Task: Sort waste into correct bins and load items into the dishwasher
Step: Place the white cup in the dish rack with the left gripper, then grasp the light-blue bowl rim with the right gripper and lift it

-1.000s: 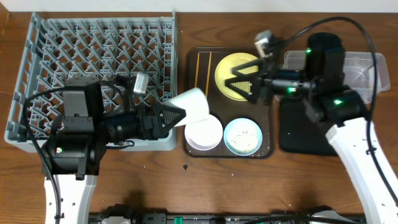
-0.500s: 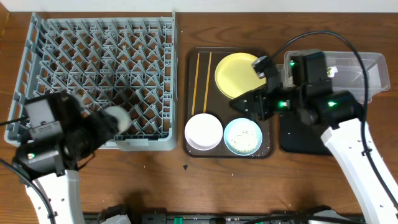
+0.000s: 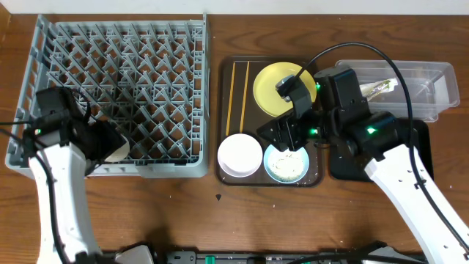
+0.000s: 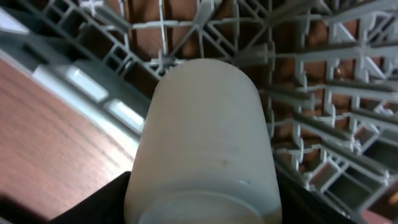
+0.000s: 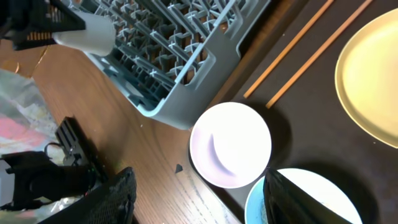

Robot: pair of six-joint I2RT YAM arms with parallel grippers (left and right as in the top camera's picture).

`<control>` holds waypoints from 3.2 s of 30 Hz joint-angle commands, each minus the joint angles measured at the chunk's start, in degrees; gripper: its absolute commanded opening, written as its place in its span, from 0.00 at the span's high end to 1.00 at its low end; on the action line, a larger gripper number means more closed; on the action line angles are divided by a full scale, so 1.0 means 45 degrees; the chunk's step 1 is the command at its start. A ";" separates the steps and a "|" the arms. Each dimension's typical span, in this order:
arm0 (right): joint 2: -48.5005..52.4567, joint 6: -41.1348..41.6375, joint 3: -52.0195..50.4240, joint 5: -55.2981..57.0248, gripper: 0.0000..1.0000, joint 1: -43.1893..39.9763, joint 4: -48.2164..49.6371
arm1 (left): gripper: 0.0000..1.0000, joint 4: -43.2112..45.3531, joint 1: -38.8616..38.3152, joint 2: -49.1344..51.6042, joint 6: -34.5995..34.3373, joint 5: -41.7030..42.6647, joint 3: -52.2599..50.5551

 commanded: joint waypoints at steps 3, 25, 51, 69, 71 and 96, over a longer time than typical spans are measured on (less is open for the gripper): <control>-0.0034 -0.0228 0.0107 0.0117 0.36 0.0267 0.0015 | 0.43 0.0447 0.0053 0.0583 -0.0121 0.0000 0.0306; 0.2079 0.4449 0.0102 0.5401 0.49 0.1821 -0.1059 | 0.16 -0.1588 -0.2909 -0.3099 0.3065 0.4337 0.1889; 0.6237 0.6368 0.0107 0.8296 0.99 0.1360 -0.3570 | 0.15 -0.1967 -0.4129 -0.3852 0.3094 0.4337 0.1851; 0.5547 0.3536 0.0427 0.6421 0.88 -0.1078 -0.2769 | 0.15 -0.2021 -0.4129 -0.3852 0.3094 0.4337 0.1851; 0.5022 0.2467 0.0466 0.4532 0.75 -0.0933 -0.2657 | 0.15 -0.2025 -0.4129 -0.3852 0.3094 0.4337 0.1851; 0.7023 0.5945 0.0049 0.8349 0.99 0.2370 -0.1773 | 0.00 -0.2021 -0.4129 -0.3852 0.3089 0.4337 0.1841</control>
